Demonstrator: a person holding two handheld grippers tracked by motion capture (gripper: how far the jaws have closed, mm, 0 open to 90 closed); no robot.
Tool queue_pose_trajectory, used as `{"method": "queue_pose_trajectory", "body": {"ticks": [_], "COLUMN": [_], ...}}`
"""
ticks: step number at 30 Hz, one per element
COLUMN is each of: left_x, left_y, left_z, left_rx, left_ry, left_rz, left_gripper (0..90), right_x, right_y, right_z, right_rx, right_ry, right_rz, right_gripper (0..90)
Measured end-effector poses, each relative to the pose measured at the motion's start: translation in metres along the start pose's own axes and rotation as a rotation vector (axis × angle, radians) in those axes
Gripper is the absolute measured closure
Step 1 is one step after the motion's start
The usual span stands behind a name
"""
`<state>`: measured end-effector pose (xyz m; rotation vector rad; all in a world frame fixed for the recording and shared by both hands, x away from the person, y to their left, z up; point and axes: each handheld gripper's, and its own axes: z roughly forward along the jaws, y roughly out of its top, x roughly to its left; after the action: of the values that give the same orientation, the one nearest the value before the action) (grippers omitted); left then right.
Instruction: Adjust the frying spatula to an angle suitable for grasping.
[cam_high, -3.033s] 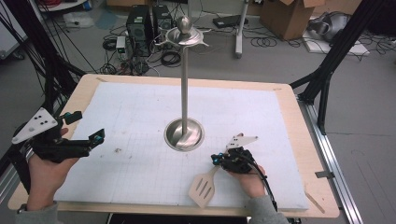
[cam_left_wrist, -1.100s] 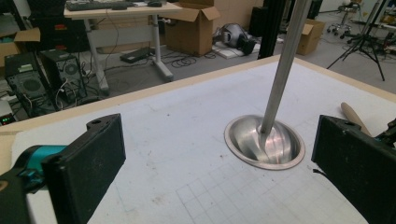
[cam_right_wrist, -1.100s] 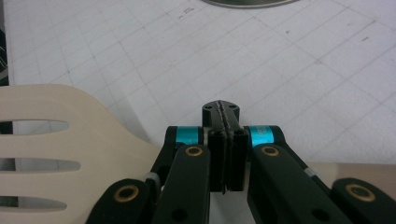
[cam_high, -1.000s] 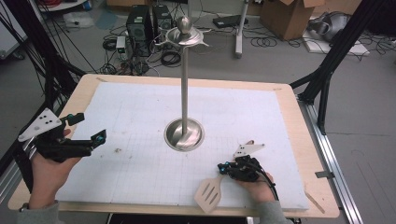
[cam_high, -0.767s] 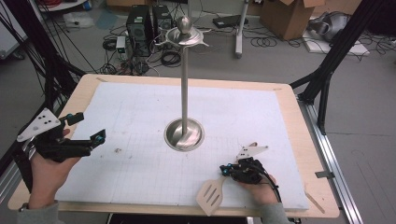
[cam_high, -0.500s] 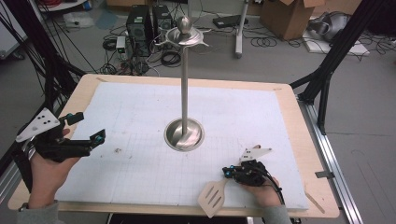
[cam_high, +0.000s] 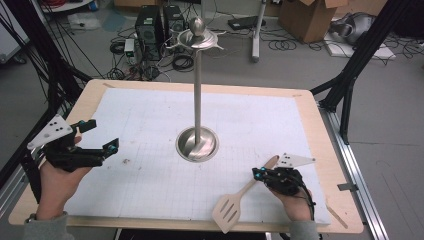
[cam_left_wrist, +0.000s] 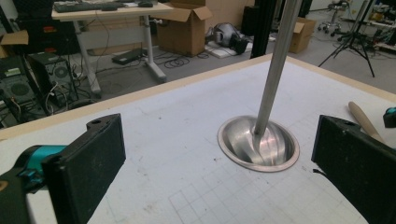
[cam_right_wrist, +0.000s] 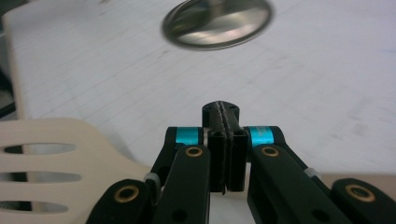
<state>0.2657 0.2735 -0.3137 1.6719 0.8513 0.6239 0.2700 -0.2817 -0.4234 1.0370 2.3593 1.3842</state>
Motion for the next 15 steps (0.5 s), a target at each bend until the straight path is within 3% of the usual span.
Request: {"method": "queue_pose_trajectory", "body": {"ticks": [4, 10, 15], "left_x": [-0.002, -0.002, -0.003], "left_y": [0.000, 0.000, -0.001], "left_z": [0.004, 0.005, 0.008], "left_rx": [0.004, 0.008, 0.016], "left_ry": [-0.007, -0.009, -0.015], "left_rz": [0.002, -0.002, 0.002], "left_gripper": [3.3, 3.3, 3.3], "right_x": [-0.013, -0.031, -0.038], "right_y": [-0.011, -0.025, -0.031], "right_z": [-0.012, -0.031, -0.029], "right_rx": [0.022, 0.013, 0.047], "right_ry": [-0.066, -0.117, -0.148], "right_rz": [0.026, 0.090, 0.106], "right_gripper": [90.0, 90.0, 90.0]}}
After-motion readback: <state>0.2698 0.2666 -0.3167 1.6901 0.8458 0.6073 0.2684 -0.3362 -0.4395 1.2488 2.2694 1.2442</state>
